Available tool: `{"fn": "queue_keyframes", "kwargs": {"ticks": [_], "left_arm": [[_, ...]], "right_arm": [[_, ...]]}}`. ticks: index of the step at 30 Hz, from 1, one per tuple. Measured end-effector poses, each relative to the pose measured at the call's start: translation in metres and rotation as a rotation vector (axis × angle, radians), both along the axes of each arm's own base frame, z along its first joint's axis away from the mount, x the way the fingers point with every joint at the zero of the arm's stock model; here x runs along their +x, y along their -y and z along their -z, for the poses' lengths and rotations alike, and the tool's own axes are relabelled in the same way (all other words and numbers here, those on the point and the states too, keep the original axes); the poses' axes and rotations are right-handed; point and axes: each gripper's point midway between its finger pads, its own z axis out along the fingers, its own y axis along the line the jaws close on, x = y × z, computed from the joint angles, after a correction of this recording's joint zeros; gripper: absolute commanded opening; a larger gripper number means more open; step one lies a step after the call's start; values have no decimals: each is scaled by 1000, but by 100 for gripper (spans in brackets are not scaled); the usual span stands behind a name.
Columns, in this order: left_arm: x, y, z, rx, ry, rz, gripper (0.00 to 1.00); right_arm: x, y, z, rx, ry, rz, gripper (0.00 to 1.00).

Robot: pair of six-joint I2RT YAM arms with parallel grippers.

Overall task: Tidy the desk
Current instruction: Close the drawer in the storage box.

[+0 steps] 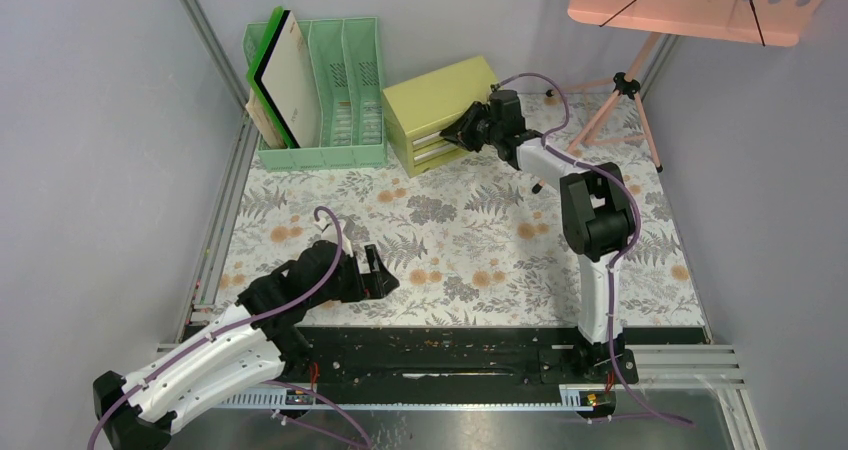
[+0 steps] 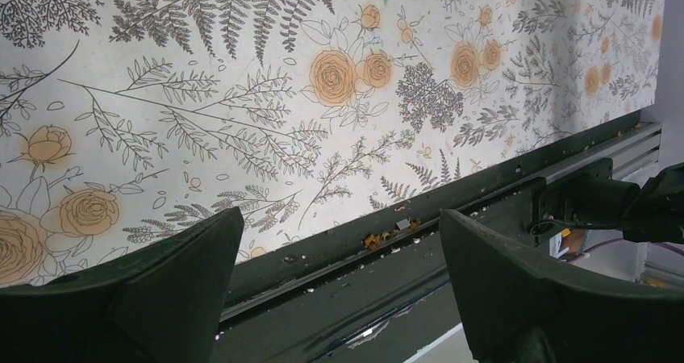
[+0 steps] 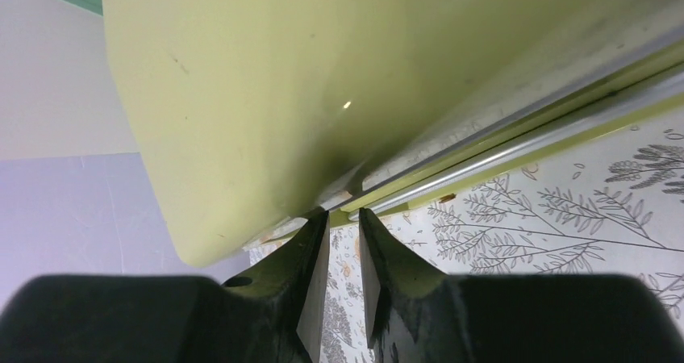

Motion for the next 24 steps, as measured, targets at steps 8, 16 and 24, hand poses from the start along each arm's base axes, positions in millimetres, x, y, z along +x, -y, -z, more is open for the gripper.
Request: {"fn": "queue_keyframes", "kwargs": {"ticks": [8,16,24], "left_arm": [[1,1,2,-8,-4,-8,96],[6,7,0,-37,3,-19,95],[13,28,11,-88,-32,-7,97]], "right_arm": [[-4,-8,3,10,14,-28,29],[-61,16,16,-71,-13,-62,32],[-137,66,-21,-145,83,-67,39]]}}
